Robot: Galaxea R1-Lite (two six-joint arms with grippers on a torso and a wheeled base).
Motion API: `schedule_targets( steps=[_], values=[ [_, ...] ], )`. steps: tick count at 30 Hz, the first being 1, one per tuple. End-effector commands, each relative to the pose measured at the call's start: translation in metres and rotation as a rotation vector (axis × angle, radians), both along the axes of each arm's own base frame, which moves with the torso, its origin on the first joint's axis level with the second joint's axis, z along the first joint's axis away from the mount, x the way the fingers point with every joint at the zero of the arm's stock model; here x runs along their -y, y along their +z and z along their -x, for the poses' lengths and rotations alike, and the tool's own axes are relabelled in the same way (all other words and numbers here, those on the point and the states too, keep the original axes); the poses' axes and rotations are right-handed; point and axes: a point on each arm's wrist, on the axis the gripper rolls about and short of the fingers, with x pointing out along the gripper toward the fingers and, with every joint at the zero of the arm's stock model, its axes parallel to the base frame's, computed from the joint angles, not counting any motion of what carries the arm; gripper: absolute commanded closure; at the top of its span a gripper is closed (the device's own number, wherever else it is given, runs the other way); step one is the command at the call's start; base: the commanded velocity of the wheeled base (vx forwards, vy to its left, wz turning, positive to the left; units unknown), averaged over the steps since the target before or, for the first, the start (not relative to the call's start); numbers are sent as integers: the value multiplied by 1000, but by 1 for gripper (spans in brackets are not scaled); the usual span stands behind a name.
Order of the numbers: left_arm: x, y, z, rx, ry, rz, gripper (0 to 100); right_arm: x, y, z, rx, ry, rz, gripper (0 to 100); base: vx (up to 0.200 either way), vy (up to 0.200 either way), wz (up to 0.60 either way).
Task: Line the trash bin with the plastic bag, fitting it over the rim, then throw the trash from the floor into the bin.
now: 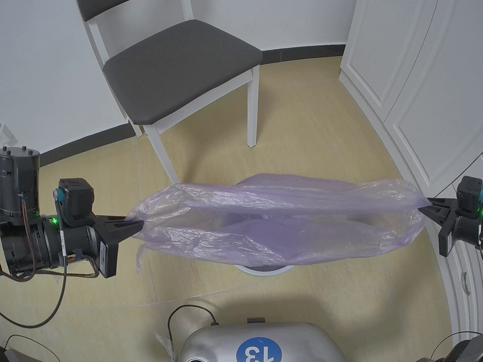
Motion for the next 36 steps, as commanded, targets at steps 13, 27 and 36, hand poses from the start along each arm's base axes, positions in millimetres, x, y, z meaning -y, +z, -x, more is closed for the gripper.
schedule_targets(
  steps=[13, 27, 36],
  values=[
    [77, 14, -87, 185, -264, 115, 100, -88, 28, -107, 103, 349, 91, 100, 0, 0, 0],
    [127, -5, -75, 134, -327, 249, 100, -132, -5, -123, 137, 385, 72, 100, 0, 0, 0],
    [122, -15, -92, 163, -280, 279, 100, -144, -13, -130, 136, 393, 63, 100, 0, 0, 0]
  ],
)
